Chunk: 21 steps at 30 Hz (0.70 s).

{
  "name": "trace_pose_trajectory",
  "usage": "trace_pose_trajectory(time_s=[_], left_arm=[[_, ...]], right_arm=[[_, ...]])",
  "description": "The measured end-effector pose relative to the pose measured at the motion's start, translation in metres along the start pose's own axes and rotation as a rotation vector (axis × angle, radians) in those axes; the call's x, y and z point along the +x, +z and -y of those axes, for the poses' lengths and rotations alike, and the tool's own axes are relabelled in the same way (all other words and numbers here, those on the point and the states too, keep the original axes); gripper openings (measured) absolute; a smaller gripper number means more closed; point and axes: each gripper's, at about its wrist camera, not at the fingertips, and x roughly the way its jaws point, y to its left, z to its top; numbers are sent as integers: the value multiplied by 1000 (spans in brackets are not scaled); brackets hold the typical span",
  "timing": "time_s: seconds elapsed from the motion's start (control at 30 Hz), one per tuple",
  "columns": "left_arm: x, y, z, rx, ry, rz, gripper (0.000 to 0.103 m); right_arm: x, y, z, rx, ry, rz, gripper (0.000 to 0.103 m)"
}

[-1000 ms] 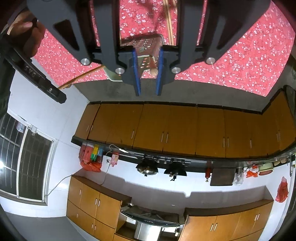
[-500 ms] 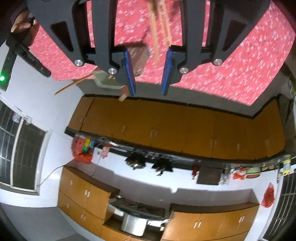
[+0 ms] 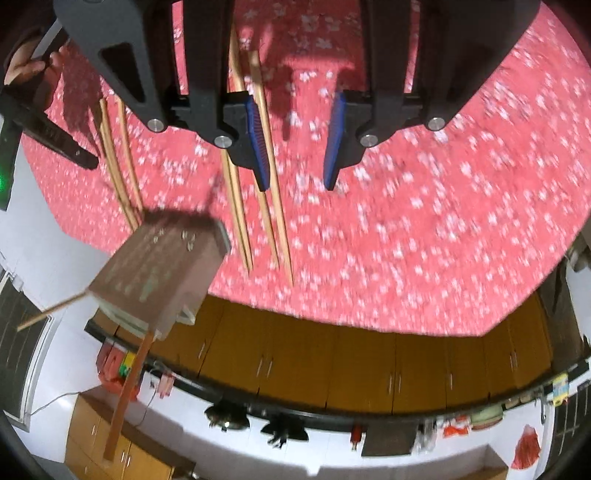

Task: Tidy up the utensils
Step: 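Lower the left tool and grasp a chopstick while the right tool grasps another chopstick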

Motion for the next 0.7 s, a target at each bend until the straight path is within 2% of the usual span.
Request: trace_pose_trajectory(time_s=[0.17, 0.3, 0.4, 0.47, 0.57, 0.7], left_arm=[[12, -9, 1, -3, -16, -33, 30], [15, -11, 5, 5, -25, -42, 30], [18, -12, 10, 10, -30, -49, 30], [18, -13, 11, 16, -33, -53, 30], [21, -16, 14, 31, -34, -60, 26], [25, -19, 18, 57, -32, -72, 18]], right_arm=[[9, -11, 3, -4, -27, -19, 13], [8, -12, 2, -22, -33, -18, 13], [9, -12, 1, -44, -75, -13, 8], [9, -11, 6, -21, -118, -3, 7], [8, -9, 19, 40, -144, 5, 7], [7, -11, 20, 28, -147, 7, 7]])
